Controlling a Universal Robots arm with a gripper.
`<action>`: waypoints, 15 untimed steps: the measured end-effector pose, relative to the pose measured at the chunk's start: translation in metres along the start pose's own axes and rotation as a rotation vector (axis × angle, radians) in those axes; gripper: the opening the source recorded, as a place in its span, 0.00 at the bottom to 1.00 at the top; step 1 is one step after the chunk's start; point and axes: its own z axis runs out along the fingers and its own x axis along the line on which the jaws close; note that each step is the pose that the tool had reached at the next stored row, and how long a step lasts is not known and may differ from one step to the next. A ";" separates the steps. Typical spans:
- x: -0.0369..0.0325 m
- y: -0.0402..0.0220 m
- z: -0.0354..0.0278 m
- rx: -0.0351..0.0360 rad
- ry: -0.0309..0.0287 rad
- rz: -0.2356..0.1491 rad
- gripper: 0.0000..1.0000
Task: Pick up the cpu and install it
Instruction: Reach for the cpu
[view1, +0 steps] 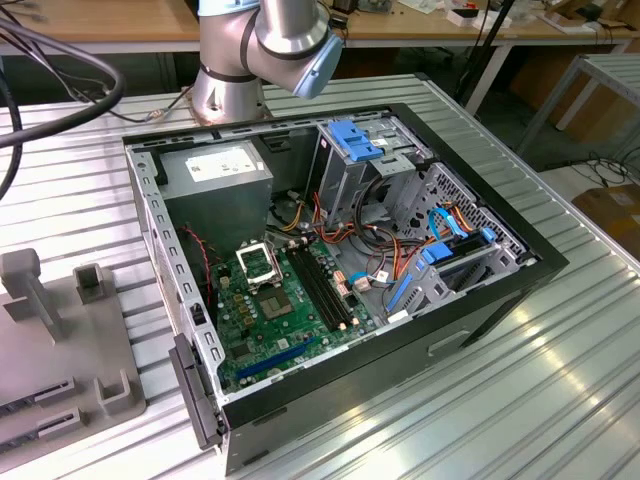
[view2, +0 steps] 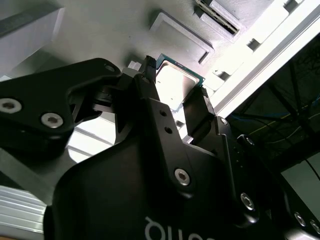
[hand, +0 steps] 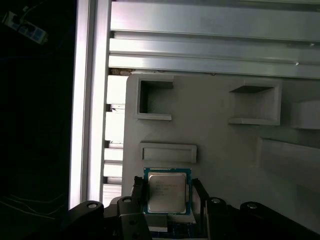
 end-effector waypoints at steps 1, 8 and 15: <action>0.0000 0.0000 -0.0002 0.0000 0.0000 0.000 0.47; 0.0001 0.0001 -0.0023 0.0000 0.0000 0.000 0.47; 0.0002 0.0001 -0.0053 0.0000 0.0000 0.000 0.47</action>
